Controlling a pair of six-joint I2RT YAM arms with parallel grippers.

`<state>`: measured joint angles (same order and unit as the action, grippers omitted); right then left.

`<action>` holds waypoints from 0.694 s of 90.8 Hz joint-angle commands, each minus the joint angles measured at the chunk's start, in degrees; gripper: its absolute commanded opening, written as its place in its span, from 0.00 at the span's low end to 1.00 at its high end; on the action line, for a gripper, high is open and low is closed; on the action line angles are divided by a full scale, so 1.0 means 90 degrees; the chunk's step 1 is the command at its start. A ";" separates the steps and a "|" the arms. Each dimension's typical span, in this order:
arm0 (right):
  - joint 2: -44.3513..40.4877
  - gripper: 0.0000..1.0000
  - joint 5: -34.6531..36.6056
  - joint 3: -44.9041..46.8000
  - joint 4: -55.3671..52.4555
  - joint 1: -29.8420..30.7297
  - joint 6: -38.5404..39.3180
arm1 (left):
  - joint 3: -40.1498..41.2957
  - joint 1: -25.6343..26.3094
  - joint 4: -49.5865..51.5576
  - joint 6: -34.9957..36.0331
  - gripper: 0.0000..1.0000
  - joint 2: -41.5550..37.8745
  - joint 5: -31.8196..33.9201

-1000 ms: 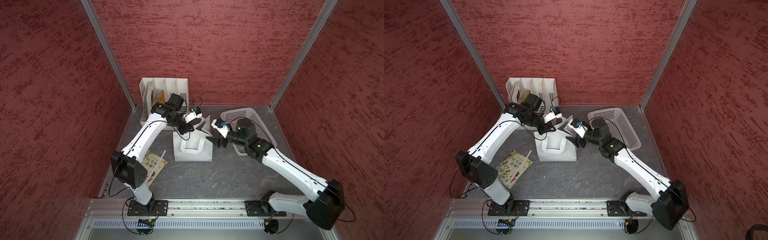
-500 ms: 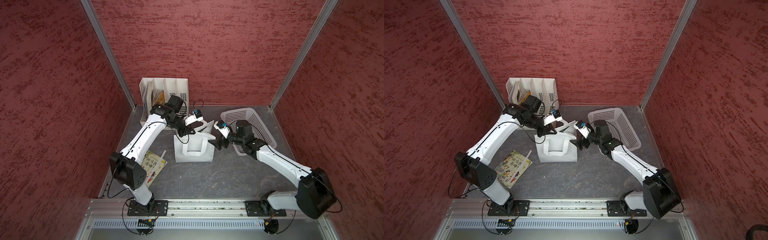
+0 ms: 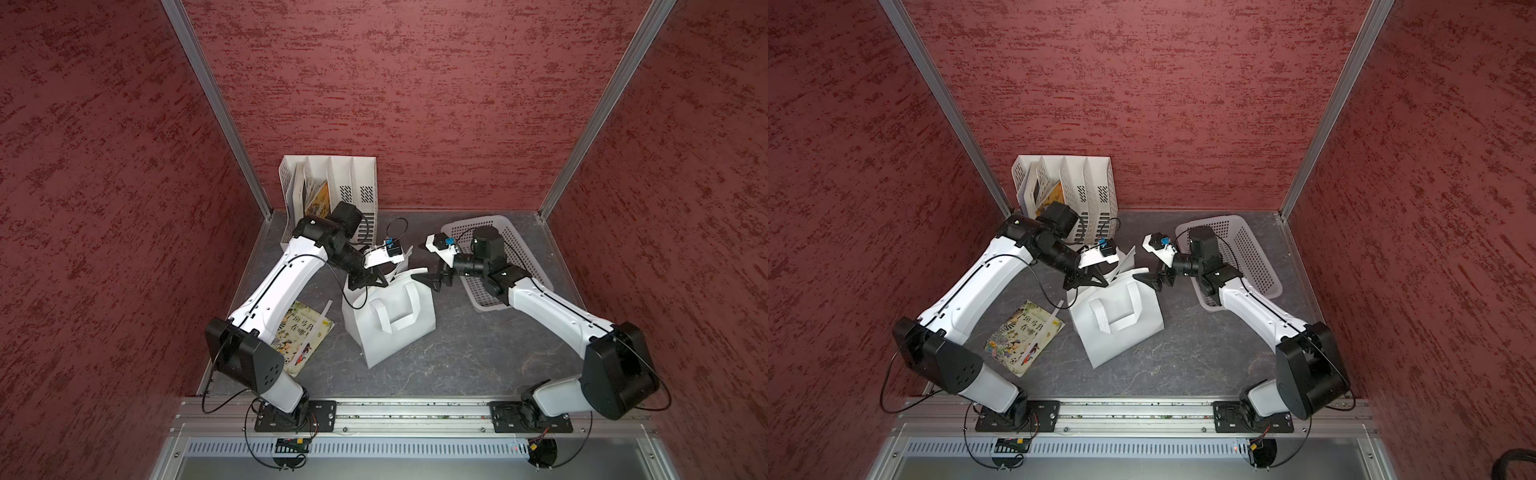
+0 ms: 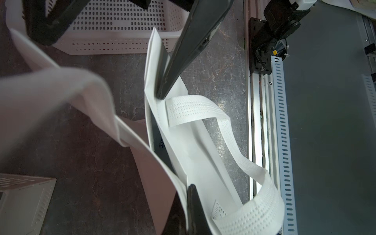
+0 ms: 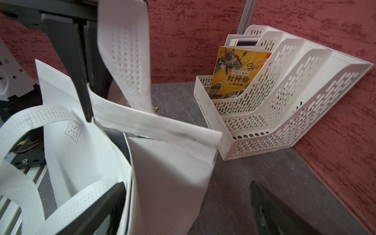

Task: Place the ice pack in the delivery bag
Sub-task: Close the delivery bag at the center of the board.

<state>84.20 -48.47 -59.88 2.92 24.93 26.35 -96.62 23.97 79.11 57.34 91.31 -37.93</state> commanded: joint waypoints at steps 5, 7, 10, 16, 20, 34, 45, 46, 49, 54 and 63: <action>0.0622 0.99 -0.0944 -0.0683 -0.1222 -0.0042 0.1051 | -0.0427 0.0065 0.0175 0.0155 0.00 0.0298 -0.0443; 0.0756 0.99 -0.1026 -0.0850 -0.1462 -0.0074 0.1248 | -0.0454 0.0075 0.0190 0.0148 0.00 0.0324 -0.0443; 0.0925 0.98 -0.1151 -0.1098 -0.1797 -0.0106 0.1357 | -0.0478 0.0089 0.0201 0.0133 0.00 0.0366 -0.0423; 0.1170 0.98 -0.1372 -0.1395 -0.1985 -0.0171 0.1397 | -0.0450 0.0117 0.0245 0.0115 0.00 0.0375 -0.0358; 0.1249 0.98 -0.1520 -0.1466 -0.1940 -0.0205 0.1390 | -0.0387 0.0120 0.0257 0.0113 0.00 0.0335 -0.0312; 0.1628 0.98 -0.1977 -0.1989 -0.2497 -0.0212 0.1676 | -0.0203 0.0120 0.0226 0.0112 0.00 0.0171 -0.0182; 0.1633 0.94 -0.2081 -0.2065 -0.2671 -0.0184 0.1662 | -0.0248 0.0076 0.0174 0.0023 0.00 0.0150 -0.0043; 0.1622 0.93 -0.2073 -0.2032 -0.2645 -0.0173 0.1643 | -0.0255 0.0069 0.0164 0.0009 0.00 0.0154 -0.0033; 0.1535 0.89 -0.2039 -0.1912 -0.2560 -0.0159 0.1556 | -0.0268 0.0055 0.0129 -0.0012 0.00 0.0150 -0.0011; 0.1443 0.75 -0.1959 -0.1785 -0.2471 -0.0157 0.1399 | -0.0284 0.0026 0.0088 -0.0073 0.00 0.0162 0.0022; 0.1308 0.49 -0.1888 -0.1651 -0.2542 -0.0153 0.1275 | -0.0292 0.0006 0.0029 -0.0105 0.00 0.0184 0.0025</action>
<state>98.26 -65.30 -76.23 -18.68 23.57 39.44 -99.15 24.32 80.99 57.14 93.69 -37.78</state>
